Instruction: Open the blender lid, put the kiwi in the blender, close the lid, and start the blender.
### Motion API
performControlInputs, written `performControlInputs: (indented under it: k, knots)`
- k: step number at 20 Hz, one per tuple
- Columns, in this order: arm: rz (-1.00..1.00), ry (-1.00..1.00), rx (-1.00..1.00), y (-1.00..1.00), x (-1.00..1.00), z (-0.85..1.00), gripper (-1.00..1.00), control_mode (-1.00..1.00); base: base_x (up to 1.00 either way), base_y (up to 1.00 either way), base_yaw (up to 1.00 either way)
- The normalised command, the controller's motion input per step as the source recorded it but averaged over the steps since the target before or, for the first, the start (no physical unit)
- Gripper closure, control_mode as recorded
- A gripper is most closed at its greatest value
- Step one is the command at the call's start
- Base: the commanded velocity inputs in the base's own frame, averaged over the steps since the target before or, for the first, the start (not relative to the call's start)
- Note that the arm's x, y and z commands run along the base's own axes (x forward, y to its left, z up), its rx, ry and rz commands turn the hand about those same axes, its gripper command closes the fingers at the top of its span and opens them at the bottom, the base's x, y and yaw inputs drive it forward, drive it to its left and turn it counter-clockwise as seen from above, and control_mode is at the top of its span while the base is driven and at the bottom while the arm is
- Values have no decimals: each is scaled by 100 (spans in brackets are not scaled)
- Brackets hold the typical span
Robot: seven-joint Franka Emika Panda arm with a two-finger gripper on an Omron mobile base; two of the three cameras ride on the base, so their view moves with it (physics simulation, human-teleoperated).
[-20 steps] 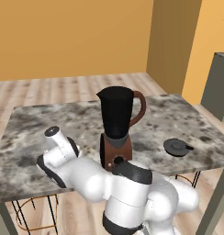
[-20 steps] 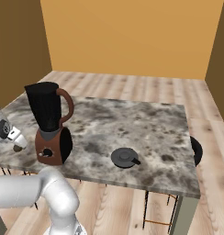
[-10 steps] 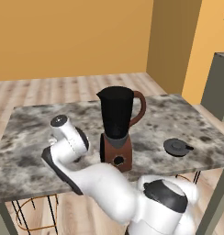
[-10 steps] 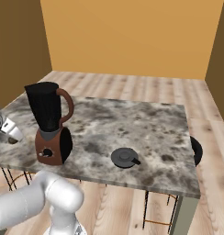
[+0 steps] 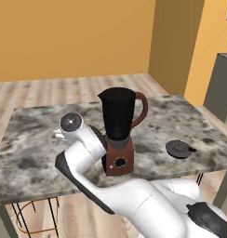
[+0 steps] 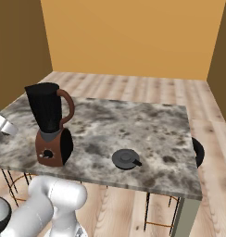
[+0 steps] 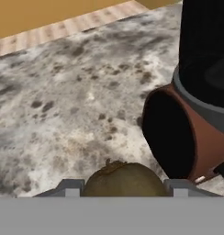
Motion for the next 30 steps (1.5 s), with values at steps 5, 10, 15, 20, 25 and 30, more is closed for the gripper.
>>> performControlInputs:
  k: [5,10,15,20,25,30]
  knots:
    - [-7,-15,0,0,-6,100,100,-100,0,0,0]
    - [-9,-6,0,0,0,100,100,-100,0,0,0]
    - [-10,-4,0,-6,0,91,100,-100,0,0,0]
    - [-8,0,0,-20,0,75,100,-100,0,0,0]
    - [0,0,0,-61,5,31,100,-100,0,0,0]
    - [0,2,4,-79,6,11,100,-100,0,0,0]
